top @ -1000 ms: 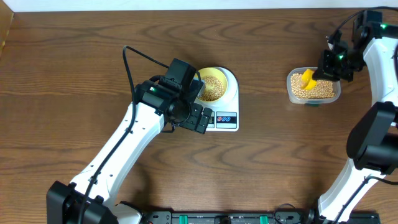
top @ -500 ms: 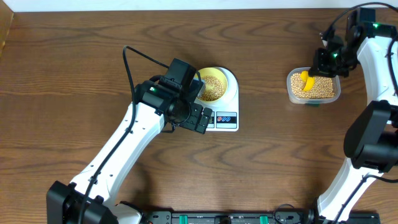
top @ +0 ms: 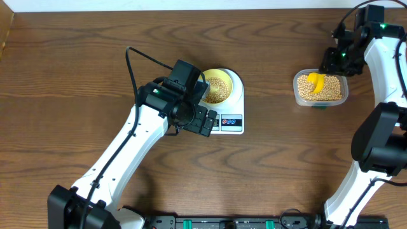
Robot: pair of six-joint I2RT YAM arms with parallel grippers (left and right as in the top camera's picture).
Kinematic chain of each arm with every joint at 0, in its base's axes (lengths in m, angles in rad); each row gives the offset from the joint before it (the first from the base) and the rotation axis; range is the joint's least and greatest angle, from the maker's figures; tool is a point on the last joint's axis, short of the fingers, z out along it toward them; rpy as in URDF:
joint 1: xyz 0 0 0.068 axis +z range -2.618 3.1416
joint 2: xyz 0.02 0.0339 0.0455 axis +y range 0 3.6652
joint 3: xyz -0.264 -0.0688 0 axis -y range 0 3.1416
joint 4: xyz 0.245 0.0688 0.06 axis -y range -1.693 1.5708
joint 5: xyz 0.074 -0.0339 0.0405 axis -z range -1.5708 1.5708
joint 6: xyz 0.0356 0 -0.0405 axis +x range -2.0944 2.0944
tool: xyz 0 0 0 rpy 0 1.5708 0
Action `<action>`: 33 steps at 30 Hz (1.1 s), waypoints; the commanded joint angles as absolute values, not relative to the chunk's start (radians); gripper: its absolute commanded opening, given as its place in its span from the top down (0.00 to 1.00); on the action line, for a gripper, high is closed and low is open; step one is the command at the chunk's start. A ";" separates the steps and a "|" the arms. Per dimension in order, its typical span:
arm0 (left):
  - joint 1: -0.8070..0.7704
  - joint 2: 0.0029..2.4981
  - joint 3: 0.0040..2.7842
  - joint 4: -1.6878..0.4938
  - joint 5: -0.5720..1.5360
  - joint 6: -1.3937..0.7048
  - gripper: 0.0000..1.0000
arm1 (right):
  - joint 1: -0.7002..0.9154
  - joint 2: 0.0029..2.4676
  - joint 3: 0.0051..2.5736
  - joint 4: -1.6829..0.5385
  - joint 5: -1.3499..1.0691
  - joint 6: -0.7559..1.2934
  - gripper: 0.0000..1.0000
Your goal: Scoop item into bowl and weigh 50g on scale
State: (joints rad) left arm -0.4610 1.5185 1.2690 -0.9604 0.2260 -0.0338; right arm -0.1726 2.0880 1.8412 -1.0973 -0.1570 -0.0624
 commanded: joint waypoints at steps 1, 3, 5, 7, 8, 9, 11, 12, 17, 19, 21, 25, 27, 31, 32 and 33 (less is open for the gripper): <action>-0.464 1.517 1.264 -0.960 0.213 -0.047 0.02 | -0.171 2.116 1.850 -1.075 -0.096 -0.069 0.59; -0.464 1.517 1.264 -0.960 0.213 -0.047 0.02 | -0.171 2.116 1.850 -1.060 -0.094 -0.070 0.54; -0.464 1.517 1.264 -0.960 0.213 -0.047 0.02 | -0.172 2.116 1.850 -1.042 -0.083 -0.092 0.51; -0.464 1.517 1.264 -0.960 0.213 -0.047 0.02 | -0.172 2.116 1.850 -1.028 -0.038 -0.095 0.46; -0.464 1.517 1.264 -0.960 0.213 -0.047 0.02 | -0.173 2.116 1.850 -1.021 -0.011 -0.095 0.44; -0.464 1.517 1.264 -0.960 0.213 -0.047 0.02 | -0.173 2.116 1.850 -1.015 0.014 -0.094 0.42; -0.464 1.517 1.264 -0.960 0.213 -0.047 0.02 | -0.179 2.116 1.850 -1.005 0.083 -0.080 0.39; -0.464 1.517 1.264 -0.960 0.213 -0.047 0.02 | -0.183 2.116 1.850 -1.003 0.112 -0.062 0.37; -0.464 1.517 1.264 -0.960 0.213 -0.047 0.02 | -0.205 2.119 1.850 -0.956 0.125 -0.038 0.32; -0.464 1.517 1.264 -0.960 0.213 -0.047 0.02 | -0.211 2.123 1.850 -0.910 0.076 -0.038 0.30; -0.464 1.517 1.264 -0.960 0.213 -0.047 0.02 | -0.212 2.126 1.850 -0.873 0.020 -0.038 0.30; -0.464 1.517 1.264 -0.960 0.213 -0.047 0.02 | -0.208 2.128 1.850 -0.794 -0.115 -0.037 0.20; -0.464 1.517 1.264 -0.960 0.213 -0.047 0.02 | -0.203 2.128 1.850 -0.758 -0.172 -0.036 0.12; -0.464 1.517 1.264 -0.960 0.213 -0.047 0.02 | -0.186 2.128 1.850 -0.732 -0.220 -0.035 0.01; -0.464 1.517 1.264 -0.960 0.213 -0.047 0.02 | -0.181 2.128 1.850 -0.732 -0.220 -0.035 0.01; -0.464 1.517 1.264 -0.960 0.213 -0.047 0.02 | -0.177 2.128 1.850 -0.732 -0.220 -0.035 0.01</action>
State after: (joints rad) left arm -0.4610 1.5185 1.2690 -0.9607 0.2260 -0.0341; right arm -0.1947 2.1208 1.8412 -0.7353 -0.1627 -0.0399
